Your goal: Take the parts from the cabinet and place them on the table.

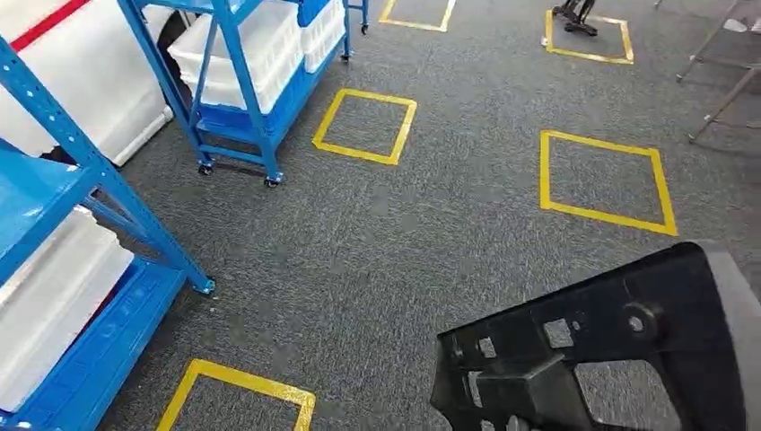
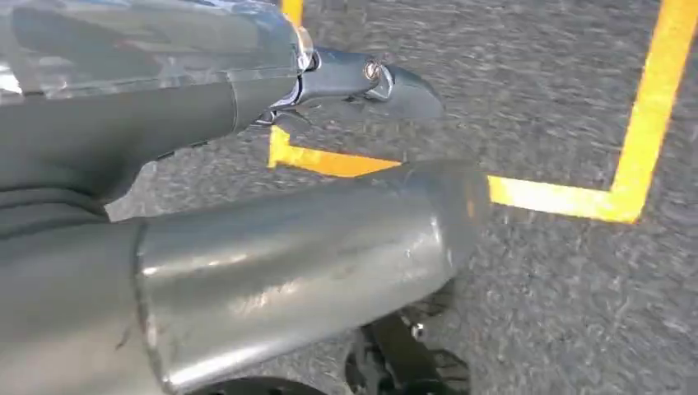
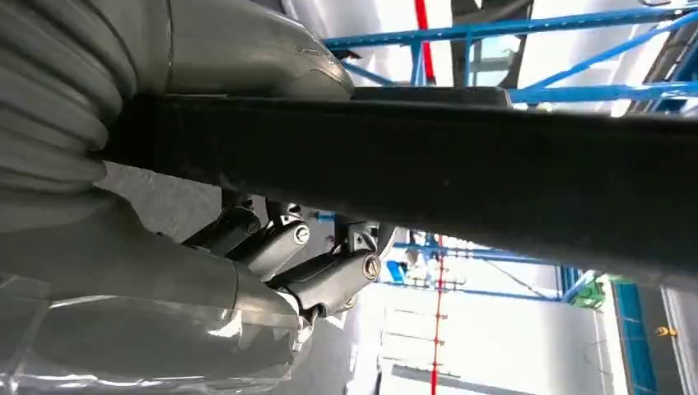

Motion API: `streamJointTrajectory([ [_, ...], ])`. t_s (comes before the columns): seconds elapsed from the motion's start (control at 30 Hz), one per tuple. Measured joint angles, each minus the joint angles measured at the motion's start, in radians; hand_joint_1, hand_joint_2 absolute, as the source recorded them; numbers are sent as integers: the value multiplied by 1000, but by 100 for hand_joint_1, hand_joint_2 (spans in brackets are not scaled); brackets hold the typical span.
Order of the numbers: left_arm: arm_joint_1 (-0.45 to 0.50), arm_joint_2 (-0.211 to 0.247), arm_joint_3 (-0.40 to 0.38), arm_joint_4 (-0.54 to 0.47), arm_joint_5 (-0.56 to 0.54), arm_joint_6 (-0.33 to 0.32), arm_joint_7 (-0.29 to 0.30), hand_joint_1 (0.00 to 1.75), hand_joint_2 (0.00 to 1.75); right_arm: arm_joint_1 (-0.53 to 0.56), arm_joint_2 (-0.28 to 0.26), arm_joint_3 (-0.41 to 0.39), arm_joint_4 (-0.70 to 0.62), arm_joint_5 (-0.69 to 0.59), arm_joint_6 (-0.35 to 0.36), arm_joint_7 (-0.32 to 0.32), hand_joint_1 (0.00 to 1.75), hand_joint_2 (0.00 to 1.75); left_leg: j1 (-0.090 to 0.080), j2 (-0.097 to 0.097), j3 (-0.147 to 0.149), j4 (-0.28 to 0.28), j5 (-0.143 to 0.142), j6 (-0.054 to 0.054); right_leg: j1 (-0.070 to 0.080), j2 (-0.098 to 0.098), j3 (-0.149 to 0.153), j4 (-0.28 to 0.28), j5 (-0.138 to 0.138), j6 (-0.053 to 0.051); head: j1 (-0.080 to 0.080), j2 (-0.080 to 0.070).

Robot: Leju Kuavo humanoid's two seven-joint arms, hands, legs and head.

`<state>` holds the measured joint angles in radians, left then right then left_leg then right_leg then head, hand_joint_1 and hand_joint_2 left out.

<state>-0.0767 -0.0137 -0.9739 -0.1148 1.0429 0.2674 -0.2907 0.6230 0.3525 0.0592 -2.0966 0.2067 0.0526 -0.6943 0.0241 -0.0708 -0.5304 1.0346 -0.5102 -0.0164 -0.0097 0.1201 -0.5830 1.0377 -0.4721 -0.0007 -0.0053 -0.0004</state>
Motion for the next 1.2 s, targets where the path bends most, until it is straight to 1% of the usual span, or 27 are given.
streamJointTrajectory([
  [0.07,-2,0,0,0,4,-2,-5,0,0,0,0,-1,0,2,-4,0,175,175,-3,22,5,-2,6,16,-5,25,-6,-5,8,13,0,0],
  [0.1,-4,0,0,-1,5,-2,-6,0,0,0,0,-1,0,3,-6,0,175,175,1,38,4,-8,12,26,-8,13,-9,7,1,15,0,0],
  [0.13,-3,0,0,-1,7,0,-6,0,0,-1,0,-1,0,5,-7,0,175,175,0,50,3,-11,13,31,0,-53,-30,47,-30,16,7,0],
  [0.17,-2,1,0,-1,8,1,-6,0,0,-6,0,-2,0,9,-8,0,175,175,-4,64,0,-11,14,35,1,-88,-64,114,-70,19,12,0],
  [0.23,2,3,0,-1,8,3,-5,0,0,-9,0,-2,0,12,-9,0,175,175,-11,95,-4,-11,13,38,-1,-113,-140,271,-140,22,11,0],
  [0.27,2,5,0,-1,8,3,-5,0,0,-9,0,-2,1,12,-9,0,175,175,-14,109,-5,-11,13,38,-1,-115,-157,310,-146,21,11,0],
  [0.3,2,5,0,-1,8,3,-6,0,0,-9,0,-2,3,12,-8,0,175,175,-16,123,-5,-11,12,39,-1,-115,-150,300,-130,18,12,0],
  [0.37,-2,5,0,-1,8,3,-8,0,0,-9,0,-2,4,13,-6,0,175,175,-19,149,-1,-11,9,39,6,-126,-65,150,-50,4,12,0],
  [0.4,-4,4,-1,-1,8,3,-7,0,0,-10,0,-2,4,15,-6,0,175,175,-20,159,3,-11,8,37,13,-153,-10,57,-16,-8,12,0],
  [0.43,-4,2,-1,-2,8,3,-5,0,0,-13,0,-2,4,18,-7,0,175,175,-22,169,6,-11,5,34,28,-209,19,-7,-25,-19,11,0],
  [0.57,-8,2,-6,-5,7,3,2,0,0,-15,0,-3,2,29,-12,0,175,175,-22,209,15,-15,1,18,36,-166,12,-14,-16,-31,13,0],
  [0.6,-10,2,-8,-7,7,3,2,0,0,-15,0,-3,0,31,-12,0,175,175,-24,201,12,-10,-7,10,20,-152,24,-31,-4,-38,10,0],
  [0.63,-11,2,-8,-7,8,3,1,0,0,-16,0,-5,-1,32,-14,-2,175,175,-20,139,5,18,-26,6,19,-145,26,-37,-1,-39,10,0],
  [0.67,-11,2,-9,-7,8,2,0,0,0,-21,0,-5,-1,33,-16,-1,175,175,-19,100,-21,75,-62,4,18,-135,24,-37,1,-42,7,0],
  [0.7,-9,2,-10,-7,8,2,2,0,0,-24,0,-5,-1,33,-17,0,175,175,-17,82,-57,151,-101,1,17,-124,24,-36,1,-42,5,0],
  [0.73,-7,3,-12,-7,8,3,3,0,0,-24,0,-5,-1,36,-17,0,175,175,-16,77,-96,233,-135,-2,17,-111,23,-36,1,-43,5,0],
  [0.77,-5,3,-14,-7,8,4,4,0,0,-24,0,-5,-1,36,-18,0,175,175,-15,77,-126,291,-148,-4,17,-94,24,-34,1,-43,4,0],
  [0.8,-3,3,-16,-7,8,4,5,0,0,-24,0,-5,0,36,-19,0,175,175,-14,77,-134,299,-132,-5,16,-78,24,-32,0,-43,4,0],
  [0.87,-4,3,-18,-7,8,4,6,0,0,-24,0,-5,0,36,-19,0,175,175,-9,72,-85,180,-43,-10,11,-46,25,-23,-4,-37,4,0],
  [0.9,-4,5,-19,-7,8,4,5,0,0,-24,0,-5,0,36,-19,0,175,175,-4,54,-43,82,9,-13,7,-31,25,-14,-8,-30,4,0],
  [0.93,-2,5,-20,-7,8,3,5,0,0,-24,0,-5,0,36,-19,0,175,175,4,-1,-16,21,13,-17,5,-20,18,-5,-13,-23,3,0],
  [0.97,-2,5,-21,-7,8,3,5,0,0,-28,0,-5,0,36,-19,0,175,175,1,-21,-17,4,4,-14,9,-8,9,10,-17,-17,-2,0],
  [1.07,-10,5,-23,-7,8,3,4,0,0,-27,-1,-5,0,38,-19,0,175,175,-7,15,-15,10,9,10,3,22,-3,0,-6,0,1,0],
  [1.1,-11,3,-23,-8,8,3,4,0,0,-27,-1,-5,-1,38,-19,0,175,175,0,29,-15,1,14,19,4,30,-5,4,-7,5,-1,0],
  [1.13,-12,3,-23,-9,8,4,3,0,0,-26,-1,-6,-1,39,-20,0,175,175,0,43,-13,-2,17,25,7,-25,-12,21,-20,7,3,0],
  [1.17,-11,3,-23,-9,8,4,2,0,0,-29,-1,-6,-1,39,-20,0,175,175,-2,55,-14,-3,18,32,10,-71,-35,65,-51,11,12,0],
  [1.2,-9,4,-23,-9,8,4,2,0,0,-31,-1,-6,-1,39,-21,0,175,175,-5,69,-15,-3,17,34,8,-94,-72,140,-91,15,13,0],
])
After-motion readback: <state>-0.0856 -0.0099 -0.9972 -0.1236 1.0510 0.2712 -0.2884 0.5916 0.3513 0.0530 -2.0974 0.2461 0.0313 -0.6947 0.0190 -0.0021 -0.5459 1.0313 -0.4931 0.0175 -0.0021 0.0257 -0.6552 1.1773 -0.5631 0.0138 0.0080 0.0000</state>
